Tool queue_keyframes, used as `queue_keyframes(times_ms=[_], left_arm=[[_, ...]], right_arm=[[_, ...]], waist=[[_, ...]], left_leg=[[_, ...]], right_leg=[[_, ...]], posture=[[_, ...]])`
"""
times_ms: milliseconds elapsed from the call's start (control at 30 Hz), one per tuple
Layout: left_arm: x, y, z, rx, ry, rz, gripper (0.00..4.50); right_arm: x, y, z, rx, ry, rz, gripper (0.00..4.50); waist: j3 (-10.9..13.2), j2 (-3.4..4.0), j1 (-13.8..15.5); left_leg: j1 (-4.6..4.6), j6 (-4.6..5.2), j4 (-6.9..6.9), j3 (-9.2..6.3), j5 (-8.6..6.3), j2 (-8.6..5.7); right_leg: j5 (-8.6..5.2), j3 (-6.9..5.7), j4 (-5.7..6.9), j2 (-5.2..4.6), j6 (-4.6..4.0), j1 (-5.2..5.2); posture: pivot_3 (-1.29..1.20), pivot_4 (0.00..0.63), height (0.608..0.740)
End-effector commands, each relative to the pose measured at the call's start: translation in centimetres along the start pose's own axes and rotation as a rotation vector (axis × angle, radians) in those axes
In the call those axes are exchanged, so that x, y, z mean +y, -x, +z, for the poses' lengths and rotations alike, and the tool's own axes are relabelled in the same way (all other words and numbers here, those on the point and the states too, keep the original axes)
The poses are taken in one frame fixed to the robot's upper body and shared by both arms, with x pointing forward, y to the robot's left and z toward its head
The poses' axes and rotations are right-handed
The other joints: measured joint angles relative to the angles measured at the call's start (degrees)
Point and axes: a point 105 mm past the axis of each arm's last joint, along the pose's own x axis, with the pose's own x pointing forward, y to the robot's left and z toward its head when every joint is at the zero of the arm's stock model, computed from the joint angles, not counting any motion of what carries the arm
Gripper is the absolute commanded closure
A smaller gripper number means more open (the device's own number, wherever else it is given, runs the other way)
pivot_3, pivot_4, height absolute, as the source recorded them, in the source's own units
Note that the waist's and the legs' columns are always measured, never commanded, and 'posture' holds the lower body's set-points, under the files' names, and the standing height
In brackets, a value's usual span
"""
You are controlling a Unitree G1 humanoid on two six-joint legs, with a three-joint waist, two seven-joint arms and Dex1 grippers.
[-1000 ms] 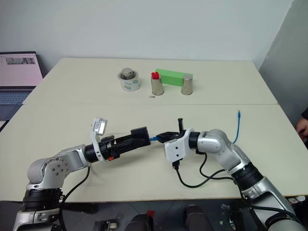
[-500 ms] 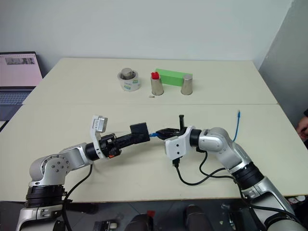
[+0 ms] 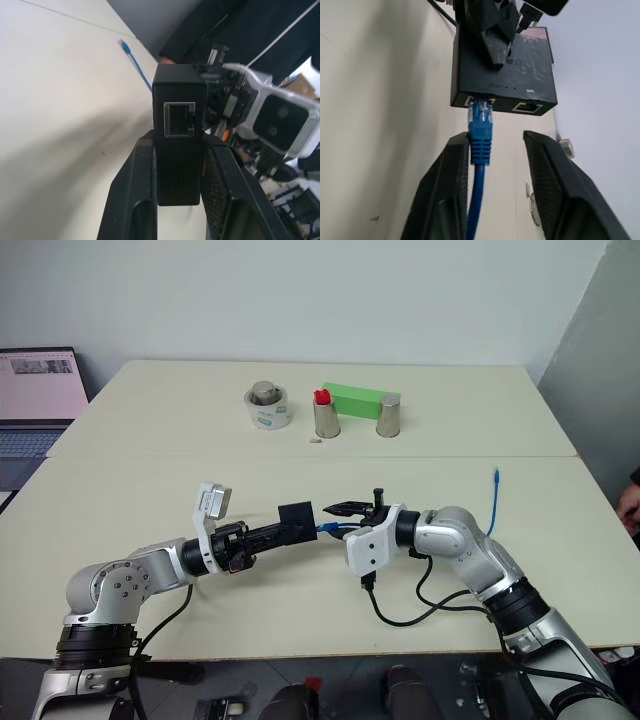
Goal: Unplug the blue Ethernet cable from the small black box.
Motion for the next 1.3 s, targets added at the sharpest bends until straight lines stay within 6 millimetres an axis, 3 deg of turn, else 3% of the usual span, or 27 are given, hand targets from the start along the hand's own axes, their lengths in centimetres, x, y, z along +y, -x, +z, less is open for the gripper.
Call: queue_keyframes(times_ms=[33, 200, 367, 467, 800, 1133, 1167, 1300], left_arm=[[-0.5, -0.1, 1.1, 0.035, -0.122, -0.048, 3.72], [-0.5, -0.5, 0.6, 0.119, -0.25, -0.105, 3.72], [-1.3, -1.2, 0.1, 0.154, -0.333, -0.179, 3.72], [-1.6, -1.5, 0.3, 0.136, -0.354, -0.206, 3.72], [-2.3, -1.7, 0.5, 0.148, -0.42, -0.249, 3.72], [-2.6, -1.7, -0.1, 0.174, -0.451, -0.25, 3.72], [-2.6, -1.7, -0.2, 0.178, -0.453, -0.25, 3.72], [-2.6, -1.7, -0.3, 0.179, -0.457, -0.245, 3.72]], right_arm=[[0.3, 2.7, 1.7, -0.077, -0.451, 0.071, 1.76], [-0.1, 4.2, 3.5, -0.167, -0.893, 0.098, 1.7], [-1.9, 3.3, 3.1, -0.174, -1.07, 0.011, 1.7], [-1.4, 2.9, 3.4, -0.17, -1.158, 0.073, 1.7], [0.5, 1.9, 2.9, -0.126, -1.22, 0.213, 1.7], [0.4, 1.7, 2.4, -0.122, -1.23, 0.229, 1.7], [0.4, 1.7, 2.5, -0.124, -1.232, 0.235, 2.07], [0.5, 1.9, 2.3, -0.118, -1.232, 0.254, 2.74]], waist=[[0.0, 0.0, 0.7], [0.0, 0.0, 0.8], [0.0, 0.01, 0.2], [0.0, 0.01, 0.2], [0.0, 0.01, 0.1], [0.0, 0.01, -0.1], [0.0, 0.01, -0.1], [0.0, 0.01, -0.1]], left_leg=[[-0.01, 0.0, 0.0, -0.08, 0.0, 0.0], [-0.02, 0.0, 0.03, -0.05, 0.0, -0.02], [0.04, 0.02, 0.0, -0.03, 0.0, 0.04], [0.0, 0.02, 0.0, -0.04, 0.0, 0.03], [-0.26, 0.03, 0.0, -0.05, -0.01, 0.02], [-0.25, 0.03, 0.01, -0.07, -0.01, 0.02], [-0.26, 0.03, 0.01, -0.07, -0.01, 0.02], [-0.27, 0.03, 0.01, -0.07, -0.01, 0.02]], right_leg=[[0.01, -0.06, -0.02, 0.0, -0.04, 0.03], [-0.05, -0.04, -0.04, -0.03, 0.04, 0.04], [-0.05, -0.05, 0.02, 0.06, 0.03, 0.03], [-0.05, -0.07, 0.0, 0.07, 0.04, 0.01], [-0.06, -0.1, -0.13, 0.04, 0.06, -0.14], [-0.05, -0.12, -0.12, 0.05, 0.07, -0.13], [-0.05, -0.12, -0.12, 0.05, 0.07, -0.13], [-0.05, -0.12, -0.13, 0.05, 0.07, -0.14]], posture=[[0.0, 0.15, 0.74], [0.0, 0.15, 0.74], [0.0, 0.15, 0.74], [0.0, 0.15, 0.74], [0.0, 0.15, 0.74], [0.0, 0.15, 0.74], [0.0, 0.15, 0.74], [0.0, 0.15, 0.74]])
